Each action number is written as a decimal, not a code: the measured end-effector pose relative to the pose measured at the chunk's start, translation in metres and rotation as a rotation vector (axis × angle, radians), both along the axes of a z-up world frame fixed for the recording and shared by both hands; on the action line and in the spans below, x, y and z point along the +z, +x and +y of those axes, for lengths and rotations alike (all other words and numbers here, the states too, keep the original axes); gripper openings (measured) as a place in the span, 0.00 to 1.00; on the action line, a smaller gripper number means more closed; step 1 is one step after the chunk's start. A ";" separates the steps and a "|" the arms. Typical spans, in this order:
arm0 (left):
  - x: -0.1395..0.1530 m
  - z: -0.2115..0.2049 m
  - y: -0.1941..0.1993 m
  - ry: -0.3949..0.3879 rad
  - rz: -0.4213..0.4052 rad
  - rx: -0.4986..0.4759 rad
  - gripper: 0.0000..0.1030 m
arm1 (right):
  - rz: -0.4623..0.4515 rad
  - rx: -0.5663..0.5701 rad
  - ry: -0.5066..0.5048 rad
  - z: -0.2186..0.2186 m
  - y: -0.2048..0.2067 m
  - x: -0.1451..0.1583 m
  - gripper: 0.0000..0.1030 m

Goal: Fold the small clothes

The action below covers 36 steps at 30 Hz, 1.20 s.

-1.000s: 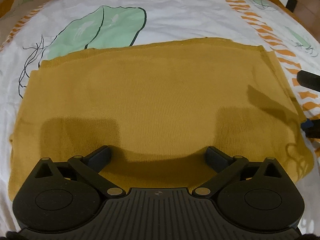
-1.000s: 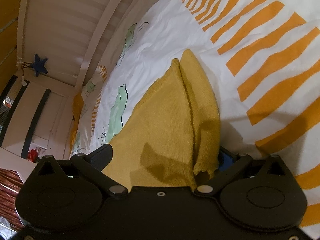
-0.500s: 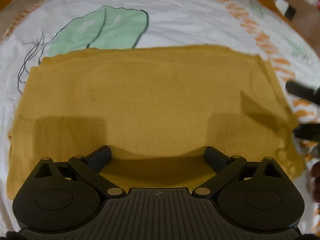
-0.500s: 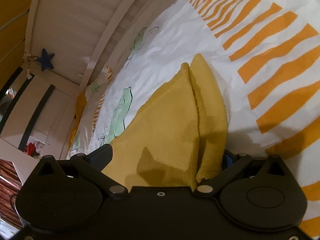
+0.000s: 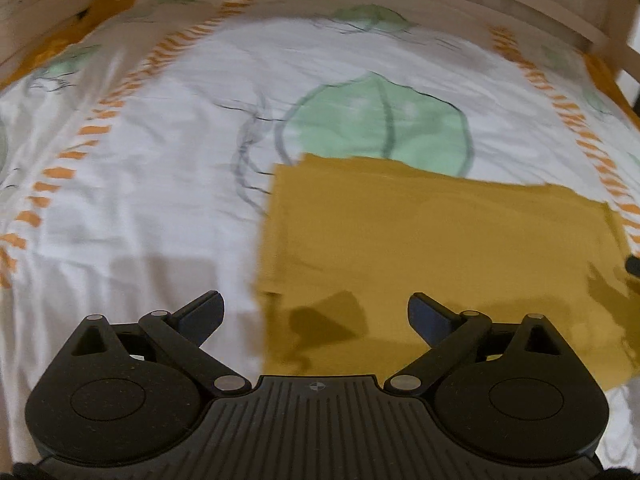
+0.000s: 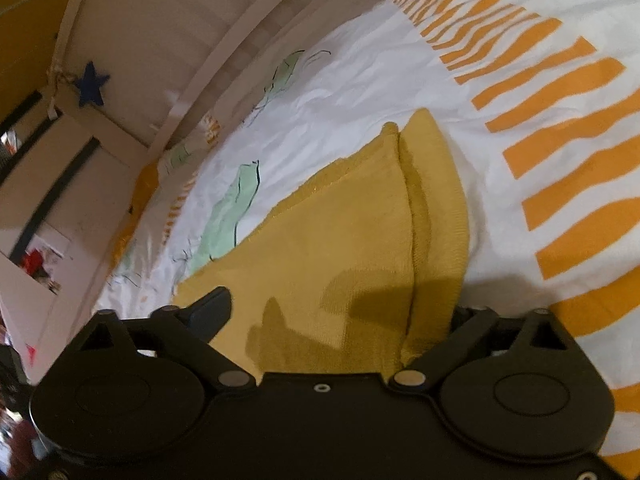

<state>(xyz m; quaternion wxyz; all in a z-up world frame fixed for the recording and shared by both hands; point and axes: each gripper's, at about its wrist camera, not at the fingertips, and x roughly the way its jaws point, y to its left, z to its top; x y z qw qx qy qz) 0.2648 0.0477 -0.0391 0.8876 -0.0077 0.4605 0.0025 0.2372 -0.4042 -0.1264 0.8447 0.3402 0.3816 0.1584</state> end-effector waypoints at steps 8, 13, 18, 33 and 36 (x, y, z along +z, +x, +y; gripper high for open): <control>-0.009 0.026 0.016 -0.106 0.051 -0.001 0.97 | 0.043 -0.034 0.011 -0.003 -0.002 -0.007 0.28; -0.008 0.039 0.021 -0.113 0.050 -0.001 0.97 | 0.041 -0.028 -0.146 0.023 0.002 0.028 0.24; -0.001 0.052 0.023 -0.111 0.033 0.018 0.97 | 0.014 0.030 -0.263 0.066 0.017 0.079 0.24; 0.009 0.105 0.025 -0.131 0.010 0.120 0.97 | -0.029 0.253 -0.311 0.246 0.056 0.089 0.22; 0.007 0.114 0.025 -0.154 0.020 0.140 0.97 | -0.010 0.278 -0.322 0.272 0.057 0.077 0.22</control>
